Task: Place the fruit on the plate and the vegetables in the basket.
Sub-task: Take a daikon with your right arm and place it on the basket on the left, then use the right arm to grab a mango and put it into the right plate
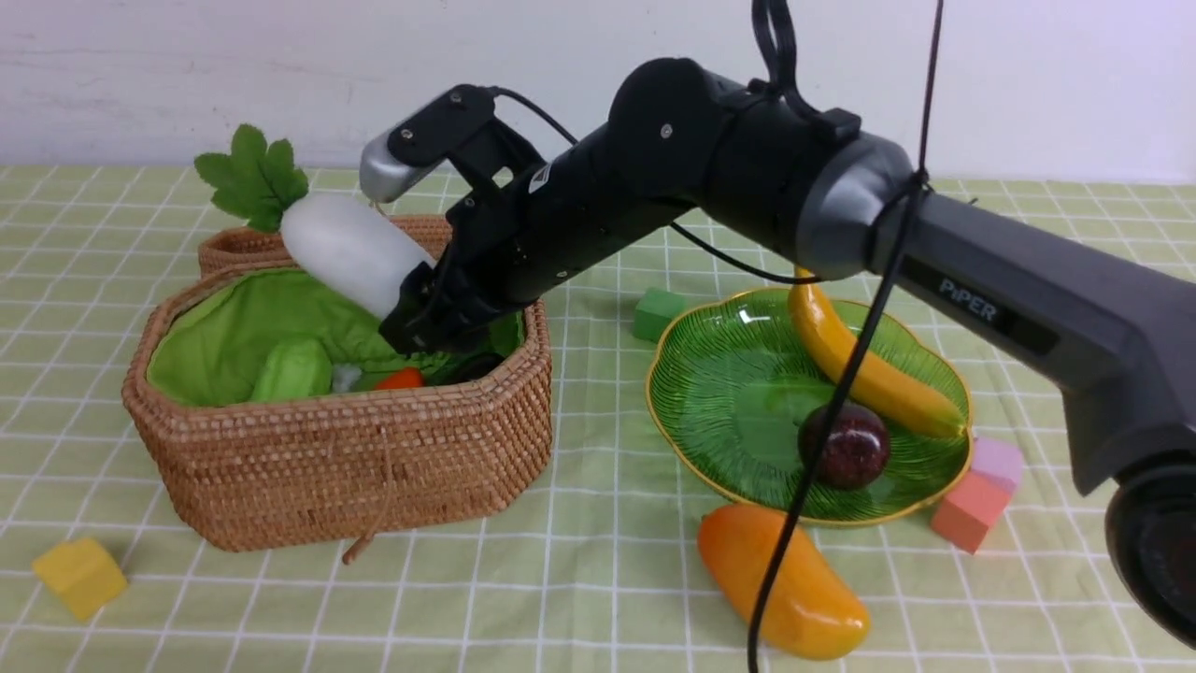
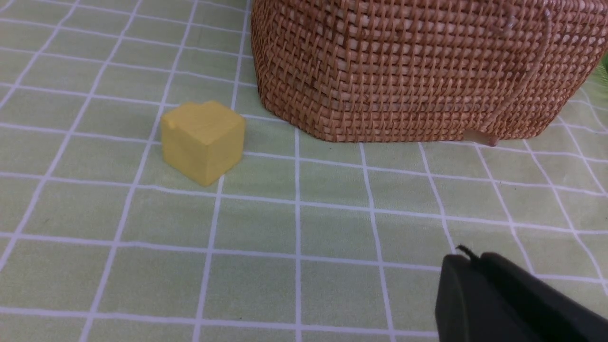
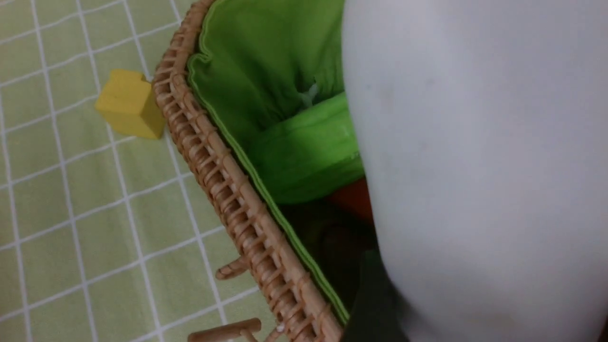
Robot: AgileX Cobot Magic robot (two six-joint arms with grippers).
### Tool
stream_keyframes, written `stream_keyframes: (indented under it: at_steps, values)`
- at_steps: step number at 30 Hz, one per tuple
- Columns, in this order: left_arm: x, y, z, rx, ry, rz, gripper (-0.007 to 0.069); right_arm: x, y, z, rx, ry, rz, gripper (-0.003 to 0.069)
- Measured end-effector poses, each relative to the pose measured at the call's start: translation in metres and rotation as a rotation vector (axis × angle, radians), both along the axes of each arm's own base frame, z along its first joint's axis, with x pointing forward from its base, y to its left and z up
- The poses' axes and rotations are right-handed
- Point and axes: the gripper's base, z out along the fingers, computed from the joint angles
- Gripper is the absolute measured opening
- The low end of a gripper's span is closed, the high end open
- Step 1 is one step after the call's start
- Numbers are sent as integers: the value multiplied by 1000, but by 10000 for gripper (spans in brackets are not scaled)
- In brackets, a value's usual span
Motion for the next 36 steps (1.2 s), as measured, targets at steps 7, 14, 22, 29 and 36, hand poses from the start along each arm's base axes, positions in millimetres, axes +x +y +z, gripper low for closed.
stream_keyframes:
  at_steps: [7, 14, 22, 29, 36]
  values:
    - [0, 0, 0, 0, 0, 0, 18, -4, -10, 18, -32, -7, -42, 676]
    - [0, 0, 0, 0, 0, 0, 18, -21, -64, 85, -60, 10, -145, 617]
    - [0, 0, 0, 0, 0, 0, 18, -79, -149, 129, -100, 137, -387, 545]
    - [0, 0, 0, 0, 0, 0, 18, -102, -164, 39, -268, 395, -433, 578]
    - [0, 0, 0, 0, 0, 0, 18, -104, -164, -32, -329, 540, -477, 612]
